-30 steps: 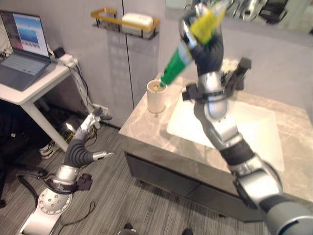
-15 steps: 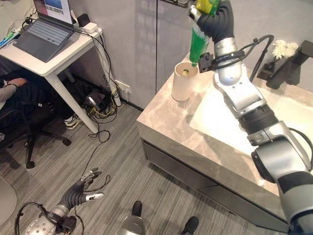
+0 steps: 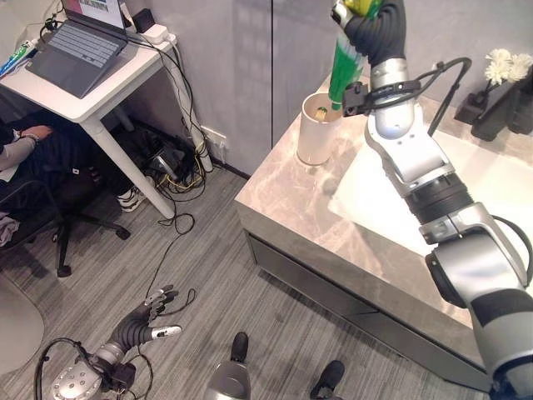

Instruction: Put brush and paste in cup on sink, flatten towel.

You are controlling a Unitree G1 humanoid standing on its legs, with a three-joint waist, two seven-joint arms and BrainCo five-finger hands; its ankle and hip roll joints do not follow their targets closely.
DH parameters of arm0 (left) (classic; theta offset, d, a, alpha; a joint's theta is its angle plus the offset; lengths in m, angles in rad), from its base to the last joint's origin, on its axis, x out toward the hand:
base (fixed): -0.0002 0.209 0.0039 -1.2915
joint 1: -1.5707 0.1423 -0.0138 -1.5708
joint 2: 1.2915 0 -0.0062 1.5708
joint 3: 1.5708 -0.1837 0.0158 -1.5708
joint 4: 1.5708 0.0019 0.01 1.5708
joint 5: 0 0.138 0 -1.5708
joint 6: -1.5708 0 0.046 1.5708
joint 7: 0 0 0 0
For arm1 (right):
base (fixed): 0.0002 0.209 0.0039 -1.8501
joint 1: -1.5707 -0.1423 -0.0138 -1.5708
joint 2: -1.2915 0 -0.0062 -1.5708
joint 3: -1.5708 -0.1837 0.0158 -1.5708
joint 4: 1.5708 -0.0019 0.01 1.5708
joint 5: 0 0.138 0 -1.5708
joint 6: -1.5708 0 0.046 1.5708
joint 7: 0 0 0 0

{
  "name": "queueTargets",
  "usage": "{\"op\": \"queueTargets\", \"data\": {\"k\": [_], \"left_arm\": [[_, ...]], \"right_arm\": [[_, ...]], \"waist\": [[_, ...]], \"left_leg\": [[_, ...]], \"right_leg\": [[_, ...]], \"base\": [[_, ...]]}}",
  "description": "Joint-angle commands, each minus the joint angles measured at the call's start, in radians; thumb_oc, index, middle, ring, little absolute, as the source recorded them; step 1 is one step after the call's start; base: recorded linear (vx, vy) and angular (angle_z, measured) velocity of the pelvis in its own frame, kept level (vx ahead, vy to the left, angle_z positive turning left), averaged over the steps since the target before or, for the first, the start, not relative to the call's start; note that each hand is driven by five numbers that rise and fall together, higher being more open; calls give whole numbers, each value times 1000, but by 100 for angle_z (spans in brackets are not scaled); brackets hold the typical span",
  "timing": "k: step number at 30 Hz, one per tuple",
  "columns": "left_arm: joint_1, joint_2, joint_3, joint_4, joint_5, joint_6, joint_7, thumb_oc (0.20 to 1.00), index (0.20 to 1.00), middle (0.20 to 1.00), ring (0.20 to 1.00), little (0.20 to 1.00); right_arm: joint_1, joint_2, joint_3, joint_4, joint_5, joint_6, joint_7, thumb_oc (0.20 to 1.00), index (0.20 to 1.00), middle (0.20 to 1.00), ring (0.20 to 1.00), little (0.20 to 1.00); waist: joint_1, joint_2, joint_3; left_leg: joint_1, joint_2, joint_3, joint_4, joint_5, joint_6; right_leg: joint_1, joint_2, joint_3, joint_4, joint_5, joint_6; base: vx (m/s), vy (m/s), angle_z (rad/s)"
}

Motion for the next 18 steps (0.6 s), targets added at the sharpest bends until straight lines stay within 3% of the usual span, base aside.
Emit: {"op": "queueTargets", "data": {"k": [1, 10, 18], "left_arm": [[-11, 42, -65, -41, 50, -36, 12, 1000, 1000, 1000, 1000, 1000], [-76, -16, -104, 118, 129, -44, 39, 1000, 1000, 1000, 1000, 1000], [-99, -18, -113, 118, 152, -52, 42, 1000, 1000, 1000, 1000, 1000]], "right_arm": [[-161, -38, -22, -9, 34, -59, -30, 200, 200, 200, 200, 200], [-152, -38, -56, -8, 44, -71, -48, 200, 200, 200, 200, 200], [-155, -11, -56, 8, 51, -72, -43, 200, 200, 200, 200, 200]], "waist": [[41, -26, -14], [52, -36, 0], [58, -44, 6]], "left_leg": [[-63, -40, -65, -16, 60, 14], [-78, -48, -85, -16, 59, 16], [-80, -58, -89, -16, 53, 20]], "right_leg": [[117, -79, 1, 1, 24, 88], [119, -80, -12, 1, 22, 89], [121, -86, -12, 1, 26, 90]], "base": [[0, 0, 0], [12, 1, 5], [7, 4, 4]]}}
